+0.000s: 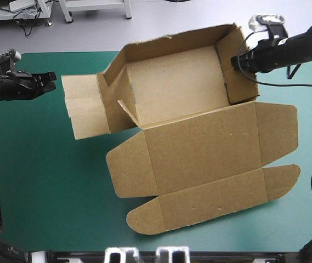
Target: Fold the box
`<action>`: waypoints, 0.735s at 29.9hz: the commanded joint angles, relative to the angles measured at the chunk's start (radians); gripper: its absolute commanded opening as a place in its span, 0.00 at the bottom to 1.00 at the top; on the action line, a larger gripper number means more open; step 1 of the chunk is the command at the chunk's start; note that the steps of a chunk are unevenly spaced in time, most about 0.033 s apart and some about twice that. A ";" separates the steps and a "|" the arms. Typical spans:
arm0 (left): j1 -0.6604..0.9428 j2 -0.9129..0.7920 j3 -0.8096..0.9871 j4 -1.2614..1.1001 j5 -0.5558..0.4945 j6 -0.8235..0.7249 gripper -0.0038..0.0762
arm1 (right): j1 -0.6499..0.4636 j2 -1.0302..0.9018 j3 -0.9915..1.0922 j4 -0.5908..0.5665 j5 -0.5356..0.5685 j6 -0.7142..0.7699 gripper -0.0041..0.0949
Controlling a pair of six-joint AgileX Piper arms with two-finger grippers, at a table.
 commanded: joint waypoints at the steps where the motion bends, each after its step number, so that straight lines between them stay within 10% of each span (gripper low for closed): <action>1: 0.048 -0.004 -0.032 -0.326 0.051 0.140 0.04 | -0.043 -0.070 -0.111 0.155 0.015 0.018 0.02; 8: 0.055 0.082 -0.032 -0.745 0.340 0.334 0.04 | -0.065 -0.081 -0.221 0.263 0.015 0.018 0.02; 22: -0.020 -0.002 -0.032 -0.882 0.341 0.330 0.04 | -0.061 -0.076 -0.237 0.263 -0.014 0.034 0.02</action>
